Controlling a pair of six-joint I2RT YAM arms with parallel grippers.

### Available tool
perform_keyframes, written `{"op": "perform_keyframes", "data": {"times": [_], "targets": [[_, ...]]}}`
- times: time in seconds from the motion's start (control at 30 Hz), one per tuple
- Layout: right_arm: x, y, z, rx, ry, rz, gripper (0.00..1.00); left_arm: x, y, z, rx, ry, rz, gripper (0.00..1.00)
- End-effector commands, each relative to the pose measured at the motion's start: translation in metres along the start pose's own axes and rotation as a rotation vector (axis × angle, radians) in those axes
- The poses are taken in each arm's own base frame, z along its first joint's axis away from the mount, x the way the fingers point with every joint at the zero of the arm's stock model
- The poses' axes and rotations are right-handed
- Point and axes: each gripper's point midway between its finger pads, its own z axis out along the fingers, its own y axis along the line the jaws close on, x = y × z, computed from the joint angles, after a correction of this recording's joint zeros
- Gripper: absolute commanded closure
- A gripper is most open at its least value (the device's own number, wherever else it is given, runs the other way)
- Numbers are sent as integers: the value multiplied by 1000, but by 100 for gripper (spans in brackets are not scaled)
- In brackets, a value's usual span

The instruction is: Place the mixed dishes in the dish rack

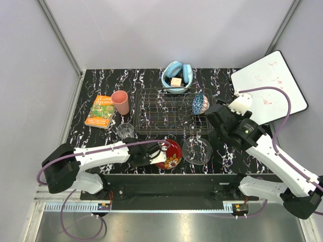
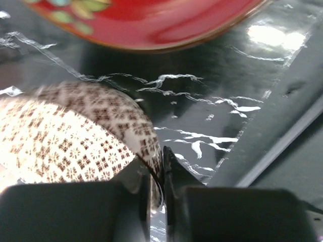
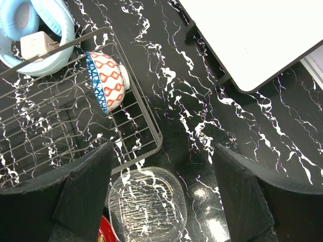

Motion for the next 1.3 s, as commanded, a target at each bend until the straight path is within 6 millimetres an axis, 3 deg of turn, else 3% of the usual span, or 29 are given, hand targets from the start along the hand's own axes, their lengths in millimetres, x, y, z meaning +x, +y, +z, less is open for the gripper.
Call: {"op": "perform_keyframes", "data": {"times": [0.0,0.07,0.17,0.27,0.3,0.37,0.4,0.43,0.47,0.5,0.57,0.6,0.67,0.73,0.77,0.83,0.87,0.9,0.93,0.97,1.0,1.03,1.1,1.13,1.2,1.23,1.27], "targets": [[-12,-9,-2,24,-46,47,14,-6,4,-4,-19,-1,-33,100],[-12,-10,-2,26,-49,38,14,-8,4,-14,-16,-11,-43,100],[-11,-10,-1,33,-51,32,14,-17,11,-45,-30,-67,-69,100],[-8,-9,1,39,-46,17,14,-33,21,-98,-40,-167,-96,100],[-6,-9,3,45,-43,10,14,-43,29,-128,-47,-215,-116,100],[-3,-9,5,55,-45,12,14,-58,34,-156,-23,-281,-145,100],[-2,-11,6,59,-46,15,14,-71,40,-184,-28,-353,-159,100],[-1,-12,6,62,-50,39,15,-81,39,-197,-6,-404,-155,100],[-5,-16,4,63,-65,68,15,-89,43,-211,-11,-452,-153,100],[-4,-19,4,67,-73,105,16,-105,51,-242,-28,-560,-171,100],[-12,-32,-2,68,-115,172,16,-124,56,-272,-19,-691,-184,100],[-11,-37,-2,69,-123,197,15,-140,63,-296,-30,-798,-195,100],[-18,-43,-7,47,-150,247,15,-165,70,-328,-9,-952,-207,100],[-21,-47,-10,31,-162,263,14,-185,65,-343,96,-1042,-225,100],[-24,-48,-13,17,-169,283,14,-201,77,-349,136,-1089,-291,100],[-27,-50,-16,2,-175,289,14,-221,76,-356,311,-1144,-336,100],[-31,-52,-19,-14,-180,307,15,-237,100,-354,384,-1174,-470,100],[-31,-54,-20,-19,-182,299,15,-246,102,-354,484,-1186,-496,100],[-33,-56,-22,-25,-187,308,16,-252,120,-349,528,-1192,-567,100],[-35,-58,-24,-39,-189,320,16,-273,135,-337,637,-1180,-679,100],[-36,-60,-26,-45,-192,318,16,-281,138,-331,714,-1167,-710,100],[-36,-61,-27,-51,-193,320,17,-294,149,-308,768,-1126,-775,100],[-39,-64,-30,-62,-204,332,17,-312,158,-304,863,-1131,-846,100],[-41,-65,-30,-65,-209,335,17,-322,163,-284,890,-1092,-891,100],[-44,-66,-32,-71,-216,340,16,-334,167,-281,924,-1076,-922,100],[-45,-66,-33,-75,-219,343,17,-342,171,-262,941,-1038,-952,100],[-45,-65,-32,-79,-221,347,16,-346,173,-261,950,-1031,-967,100]]}}
